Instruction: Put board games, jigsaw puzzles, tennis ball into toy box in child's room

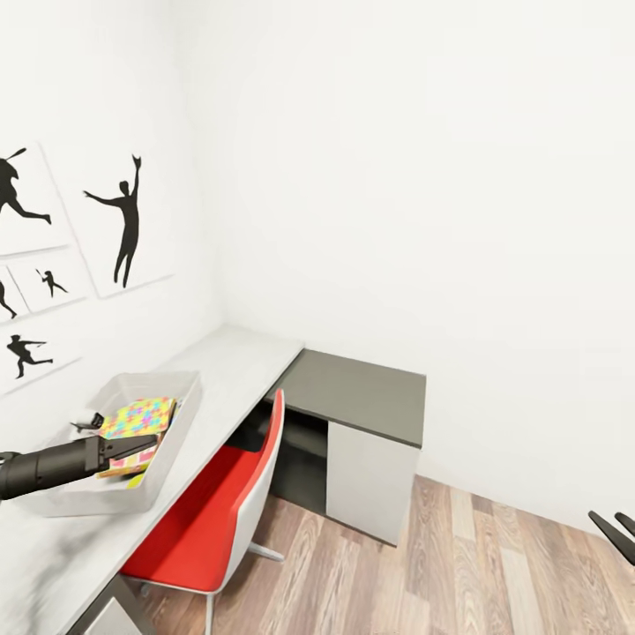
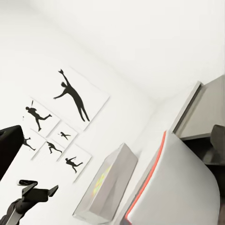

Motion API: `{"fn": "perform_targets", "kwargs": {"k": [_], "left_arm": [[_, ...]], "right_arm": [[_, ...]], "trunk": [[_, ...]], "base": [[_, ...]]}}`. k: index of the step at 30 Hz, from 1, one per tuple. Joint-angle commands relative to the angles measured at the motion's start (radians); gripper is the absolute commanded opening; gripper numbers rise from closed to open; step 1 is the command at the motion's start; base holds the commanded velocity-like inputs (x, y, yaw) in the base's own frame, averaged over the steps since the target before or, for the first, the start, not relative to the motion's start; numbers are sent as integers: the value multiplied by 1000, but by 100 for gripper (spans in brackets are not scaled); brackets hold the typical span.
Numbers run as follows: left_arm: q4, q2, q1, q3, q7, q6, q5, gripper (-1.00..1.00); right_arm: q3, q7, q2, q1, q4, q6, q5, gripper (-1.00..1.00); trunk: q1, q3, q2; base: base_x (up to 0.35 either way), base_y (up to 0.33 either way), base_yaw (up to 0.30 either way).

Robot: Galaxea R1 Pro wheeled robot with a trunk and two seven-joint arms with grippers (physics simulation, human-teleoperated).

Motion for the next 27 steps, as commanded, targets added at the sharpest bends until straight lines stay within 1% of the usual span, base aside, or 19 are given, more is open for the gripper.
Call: {"fn": "perform_targets", "kwargs": {"k": [1,20,27], "left_arm": [[-1,1,0,1,-4,11,0,100],[-1,2,0,1,-4,10,3,100],[-1,3,0,1,-4,10,3,100]], "right_arm": [[-1,3,1,-1,0,11,0,100],[1,3,5,-1,0,8,-1,100],[1,1,6,-1,0,7,-1,100]], "trunk": [[0,-1,-2],[0,22,-2],[0,31,-2]], "base": [[-96,8,-205],[-14,1,-205],[-95,0,-206]]}}
